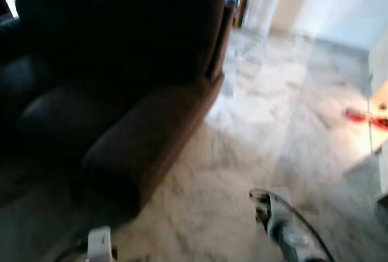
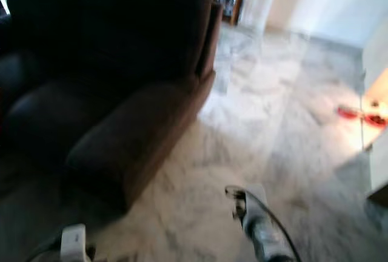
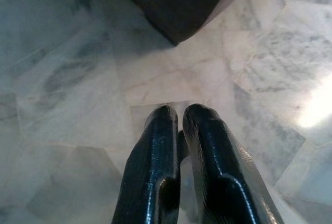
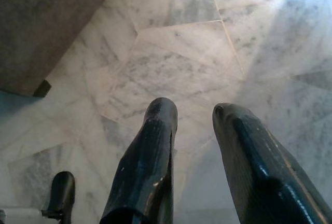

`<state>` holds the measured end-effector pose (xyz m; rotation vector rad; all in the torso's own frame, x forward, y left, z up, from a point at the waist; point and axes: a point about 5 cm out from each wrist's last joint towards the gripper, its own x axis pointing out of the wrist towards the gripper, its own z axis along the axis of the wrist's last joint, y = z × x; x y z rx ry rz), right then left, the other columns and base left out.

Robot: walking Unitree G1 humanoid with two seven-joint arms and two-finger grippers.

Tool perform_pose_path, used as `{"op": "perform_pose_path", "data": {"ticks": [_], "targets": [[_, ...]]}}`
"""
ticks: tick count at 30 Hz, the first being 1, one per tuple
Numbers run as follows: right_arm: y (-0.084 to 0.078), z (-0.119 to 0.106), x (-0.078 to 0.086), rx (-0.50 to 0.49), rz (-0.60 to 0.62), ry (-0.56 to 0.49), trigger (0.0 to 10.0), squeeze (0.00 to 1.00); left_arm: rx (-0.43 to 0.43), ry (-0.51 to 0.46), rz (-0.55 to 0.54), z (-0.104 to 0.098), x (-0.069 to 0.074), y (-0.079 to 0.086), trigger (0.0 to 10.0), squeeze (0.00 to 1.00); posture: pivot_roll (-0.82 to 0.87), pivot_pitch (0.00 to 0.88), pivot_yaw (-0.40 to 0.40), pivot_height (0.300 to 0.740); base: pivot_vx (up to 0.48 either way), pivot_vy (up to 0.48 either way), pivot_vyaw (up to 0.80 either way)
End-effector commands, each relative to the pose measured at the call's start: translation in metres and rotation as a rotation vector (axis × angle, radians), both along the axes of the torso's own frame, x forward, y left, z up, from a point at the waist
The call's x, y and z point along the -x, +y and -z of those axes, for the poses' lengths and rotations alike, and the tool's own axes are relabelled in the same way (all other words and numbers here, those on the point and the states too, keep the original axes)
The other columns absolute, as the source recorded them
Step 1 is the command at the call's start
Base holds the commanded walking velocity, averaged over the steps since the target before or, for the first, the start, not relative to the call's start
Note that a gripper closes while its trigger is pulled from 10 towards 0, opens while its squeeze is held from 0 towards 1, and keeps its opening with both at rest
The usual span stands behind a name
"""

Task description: Move the pillow to the sofa from floor

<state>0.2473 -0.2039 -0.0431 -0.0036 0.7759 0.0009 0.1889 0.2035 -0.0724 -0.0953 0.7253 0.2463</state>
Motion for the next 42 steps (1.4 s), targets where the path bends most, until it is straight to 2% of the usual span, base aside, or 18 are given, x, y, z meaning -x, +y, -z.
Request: {"op": "perform_pose_path", "data": {"ticks": [1, 3, 6, 9, 10, 14, 18, 21, 23, 24, 25, 26, 27, 28, 29, 33, 40, 42], "targets": [[-0.016, 0.006, 0.012, 0.006, 0.04, 0.039, 10.0, 0.0, 0.003, 0.01, 0.019, 0.003, 0.002, -0.011, 10.0, 0.0, 0.06, 0.028, -0.1, 0.723, 0.0, 0.0, 0.0], [-0.02, 0.005, 0.013, 0.019, 0.034, 0.046, 10.0, 0.0, 0.012, -0.001, 0.038, 0.002, -0.001, -0.017, 10.0, 0.0, 0.07, 0.023, -0.1, 0.723, 0.0, 0.0, 0.0], [-0.021, 0.002, 0.009, 0.03, 0.026, 0.035, 10.0, 0.0, 0.007, -0.011, 0.146, -0.001, -0.008, -0.031, 10.0, 0.0, 0.08, 0.012, -0.077, 0.723, 0.0, 0.0, 0.0], [-0.022, 0.001, 0.008, 0.031, 0.031, 0.032, 10.0, 0.0, 0.005, -0.013, 0.168, -0.001, -0.009, -0.034, 10.0, 0.0, 0.08, 0.012, -0.077, 0.723, 0.0, 0.0, 0.0], [-0.021, 0.0, 0.006, 0.026, 0.054, 0.021, 10.0, 0.0, -0.001, -0.015, 0.19, -0.002, -0.011, -0.036, 10.0, 0.0, 0.09, 0.015, -0.054, 0.723, 0.0, 0.0, 0.0], [-0.013, 0.0, 0.003, -0.002, 0.081, 0.014, 10.0, 0.0, -0.027, -0.019, 0.187, -0.003, -0.012, -0.027, 10.0, 0.0, 0.08, 0.023, -0.072, 0.723, 0.0, 0.0, 0.0], [-0.009, 0.005, 0.008, 0.012, 0.042, 0.05, 10.0, 0.0, -0.054, -0.033, 0.094, -0.006, -0.011, -0.009, 10.0, 0.0, 0.08, 0.043, -0.082, 0.723, 0.0, 0.0, 0.0], [-0.02, 0.013, 0.024, 0.065, 0.043, 0.135, 10.0, 0.0, -0.067, -0.015, -0.007, -0.002, 0.003, 0.008, 10.0, 0.0, 0.07, 0.053, -0.068, 0.723, 0.0, 0.0, 0.0], [-0.02, 0.013, 0.024, 0.065, 0.043, 0.135, 10.0, 0.0, -0.067, -0.015, -0.007, -0.002, 0.003, 0.008, 10.0, 0.0, 0.07, 0.053, -0.068, 0.723, 0.0, 0.0, 0.0], [-0.029, 0.026, 0.048, 0.104, 0.021, 0.25, 10.0, 0.0, -0.074, 0.077, 0.002, 0.01, 0.027, 0.014, 10.0, 0.0, 0.07, 0.067, -0.053, 0.723, 0.0, 0.0, 0.0], [-0.029, 0.026, 0.048, 0.104, 0.021, 0.25, 10.0, 0.0, -0.074, 0.077, 0.002, 0.01, 0.027, 0.014, 10.0, 0.0, 0.07, 0.067, -0.053, 0.723, 0.0, 0.0, 0.0], [-0.037, 0.036, 0.073, 0.13, 0.019, 0.333, 10.0, 0.0, -0.076, 0.166, 0.027, 0.02, 0.053, 0.018, 10.0, 0.0, 0.08, 0.075, -0.053, 0.723, 0.0, 0.0, 0.0], [-0.041, 0.041, 0.086, 0.126, 0.046, 0.362, 10.0, 0.0, -0.075, 0.205, 0.01, 0.024, 0.069, 0.023, 10.0, 0.0, 0.08, 0.078, -0.054, 0.723, 0.0, 0.0, 0.0], [-0.041, 0.041, 0.086, 0.126, 0.046, 0.362, 10.0, 0.0, -0.075, 0.205, 0.01, 0.024, 0.069, 0.023, 10.0, 0.0, 0.08, 0.078, -0.054, 0.723, 0.0, 0.0, 0.0], [-0.043, 0.043, 0.093, 0.12, 0.062, 0.374, 10.0, 0.0, -0.073, 0.233, -0.021, 0.027, 0.082, 0.028, 10.0, 0.0, 0.08, 0.083, -0.056, 0.723, 0.0, 0.0, 0.0], [-0.041, 0.046, 0.099, 0.11, 0.068, 0.387, 10.0, 0.0, -0.056, 0.287, -0.069, 0.032, 0.104, 0.03, 10.0, 0.0, 0.08, 0.095, -0.06, 0.723, 0.0, 0.0, 0.0], [-0.043, 0.045, 0.098, 0.132, 0.057, 0.39, 10.0, 0.0, -0.055, 0.28, -0.022, 0.032, 0.102, 0.024, 10.0, 0.0, 0.09, 0.092, -0.065, 0.723, 0.0, 0.0, 0.0], [-0.052, 0.044, 0.103, 0.188, 0.071, 0.414, 10.0, 0.0, -0.061, 0.285, -0.016, 0.032, 0.102, 0.025, 10.0, 0.0, 0.09, 0.092, -0.067, 0.723, 0.0, 0.0, 0.0]]}}
